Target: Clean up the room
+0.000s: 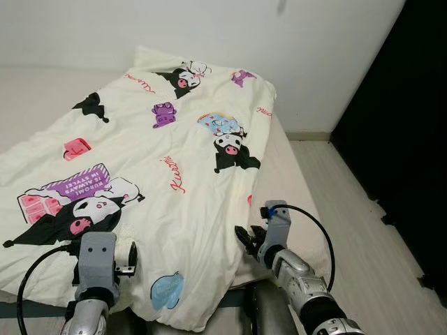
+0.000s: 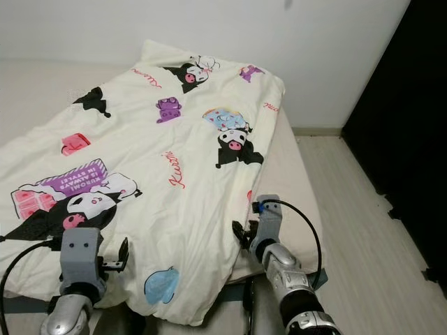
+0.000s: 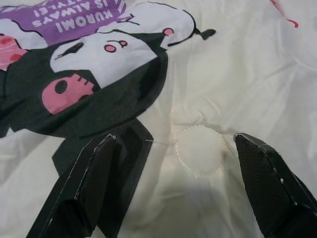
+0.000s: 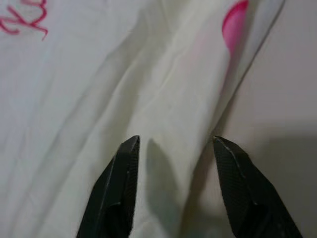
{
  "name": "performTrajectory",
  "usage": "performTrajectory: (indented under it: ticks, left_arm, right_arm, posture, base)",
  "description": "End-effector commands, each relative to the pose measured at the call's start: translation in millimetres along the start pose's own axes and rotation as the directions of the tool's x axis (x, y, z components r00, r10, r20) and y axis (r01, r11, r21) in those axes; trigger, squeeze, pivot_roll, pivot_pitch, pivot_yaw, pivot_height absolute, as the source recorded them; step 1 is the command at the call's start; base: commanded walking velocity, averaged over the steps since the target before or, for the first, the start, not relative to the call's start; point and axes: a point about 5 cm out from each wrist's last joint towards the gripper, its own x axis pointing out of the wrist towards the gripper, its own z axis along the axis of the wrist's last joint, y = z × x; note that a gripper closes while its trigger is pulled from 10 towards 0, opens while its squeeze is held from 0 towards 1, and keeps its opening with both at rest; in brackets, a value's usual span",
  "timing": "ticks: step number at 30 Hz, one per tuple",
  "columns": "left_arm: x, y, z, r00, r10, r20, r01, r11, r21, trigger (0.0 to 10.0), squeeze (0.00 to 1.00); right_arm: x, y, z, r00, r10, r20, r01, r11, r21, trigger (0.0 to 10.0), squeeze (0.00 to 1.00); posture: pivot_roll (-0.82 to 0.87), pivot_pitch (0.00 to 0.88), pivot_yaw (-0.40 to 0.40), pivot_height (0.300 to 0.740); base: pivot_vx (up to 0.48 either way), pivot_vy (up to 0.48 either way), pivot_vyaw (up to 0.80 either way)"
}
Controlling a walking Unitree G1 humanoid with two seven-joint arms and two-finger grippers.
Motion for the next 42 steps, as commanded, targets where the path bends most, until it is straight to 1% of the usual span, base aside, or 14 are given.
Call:
performTrajectory:
  ticks: [1, 7, 19, 20, 21, 22, 25, 27, 29, 32, 35, 36, 39, 42]
  left_arm:
    - [-3.7, 3.2, -1, 1.0, -0.01, -0.004, 0.01, 1.0, 0.014, 10.0, 0.0]
    - [-7.5, 0.6, 4, 0.997, -0.073, 0.014, 0.073, 0.997, 0.023, 10.0, 0.0]
    - [-11.8, 0.9, 10, 0.993, -0.119, 0.023, 0.118, 0.992, 0.05, 10.0, 0.0]
    - [-12.2, 2.6, 12, 0.993, -0.112, 0.028, 0.111, 0.992, 0.053, 10.0, 0.0]
    - [-12.2, 2.6, 12, 0.993, -0.112, 0.028, 0.111, 0.992, 0.053, 10.0, 0.0]
    - [-12.4, 6.4, 16, 0.994, -0.101, 0.039, 0.098, 0.993, 0.064, 10.0, 0.0]
    - [-12.7, 8.7, 21, 0.993, -0.101, 0.055, 0.097, 0.993, 0.069, 10.0, 0.0]
    - [-14.2, 5.4, 27, 0.985, -0.154, 0.073, 0.151, 0.987, 0.047, 10.0, 0.0]
    - [-18.8, -3.5, 34, 0.964, -0.245, 0.101, 0.246, 0.969, -0.002, 10.0, 0.0]
    - [-31.9, -24.6, 48, 0.891, -0.43, 0.148, 0.444, 0.893, -0.074, 10.0, 0.0]
    - [-42.5, -40.4, 57, 0.822, -0.541, 0.18, 0.562, 0.821, -0.1, 10.0, 0.0]
    - [-42.5, -40.4, 57, 0.822, -0.541, 0.18, 0.562, 0.821, -0.1, 10.0, 0.0]
    - [-56.5, -62.1, 66, 0.73, -0.655, 0.193, 0.677, 0.731, -0.08, 10.0, 0.0]
    - [-60.7, -69.1, 69, 0.709, -0.677, 0.196, 0.699, 0.711, -0.075, 10.0, 0.0]
  right_arm:
    - [-0.8, -3.8, -5, 1.0, -0.014, -0.021, 0.017, 0.994, 0.104, 10.0, 1.0]
    - [-0.5, -8.4, -8, 0.997, -0.037, -0.07, 0.055, 0.962, 0.267, 10.0, 1.0]
    - [4.4, -3.4, -17, 0.981, -0.034, -0.192, 0.11, 0.911, 0.397, 10.0, 1.0]
    - [6.3, -1.3, -14, 0.982, -0.027, -0.189, 0.102, 0.911, 0.401, 10.0, 0.86]
    - [6.3, -1.3, -14, 0.982, -0.027, -0.189, 0.102, 0.911, 0.401, 10.0, 0.86]
    - [9.9, 4.3, -10, 0.983, -0.004, -0.183, 0.079, 0.911, 0.404, 10.0, 0.0]
    - [12.5, 10.7, -8, 0.982, 0.03, -0.189, 0.05, 0.912, 0.407, 10.0, 0.0]
    - [15.2, 18.1, -7, 0.981, 0.07, -0.183, 0.015, 0.905, 0.425, 10.0, 0.0]
    - [17.0, 23.5, -5, 0.979, 0.101, -0.176, -0.013, 0.895, 0.445, 10.0, 0.0]
    - [19.7, 31.5, -3, 0.975, 0.138, -0.173, -0.046, 0.891, 0.452, 10.0, 0.0]
    - [21.2, 36.2, -3, 0.973, 0.159, -0.165, -0.064, 0.88, 0.471, 10.0, 0.0]
    - [21.2, 36.2, -3, 0.973, 0.159, -0.165, -0.064, 0.88, 0.471, 10.0, 0.0]
    - [21.9, 39.9, -5, 0.972, 0.169, -0.16, -0.075, 0.879, 0.471, 10.0, 0.0]
    - [21.1, 40.2, -9, 0.971, 0.17, -0.167, -0.075, 0.883, 0.463, 10.0, 0.0]
  posture:
    - [0.02, 0.238, -0.099, 0.501]
    - [0.02, 0.257, -0.102, 0.501]
    - [0.03, 0.304, -0.106, 0.501]
    - [0.04, 0.326, -0.11, 0.501]
    - [0.04, 0.326, -0.11, 0.501]
    - [0.04, 0.343, -0.112, 0.501]
    - [0.05, 0.356, -0.113, 0.501]
    - [0.06, 0.369, -0.113, 0.501]
    - [0.07, 0.386, -0.115, 0.501]
    - [0.08, 0.396, -0.118, 0.501]
    - [0.08, 0.4, -0.121, 0.501]
    - [0.08, 0.4, -0.121, 0.501]
    - [0.1, 0.408, -0.124, 0.501]
    - [0.11, 0.414, -0.125, 0.501]
  base:
    - [0.0, 0.0, 0.0]
    - [0.0, 0.0, 0.0]
    - [0.0, 0.0, 0.0]
    - [0.0, 0.0, 0.0]
    - [0.0, 0.0, 0.0]
    - [0.0, 0.0, 0.0]
    - [0.0, 0.0, 0.0]
    - [0.0, 0.0, 0.0]
    - [0.0, 0.0, 0.0]
    - [0.0, 0.0, 0.0]
    - [0.0, 0.0, 0.0]
    - [0.0, 0.0, 0.0]
    - [0.0, 0.0, 0.0]
    - [0.0, 0.0, 0.0]
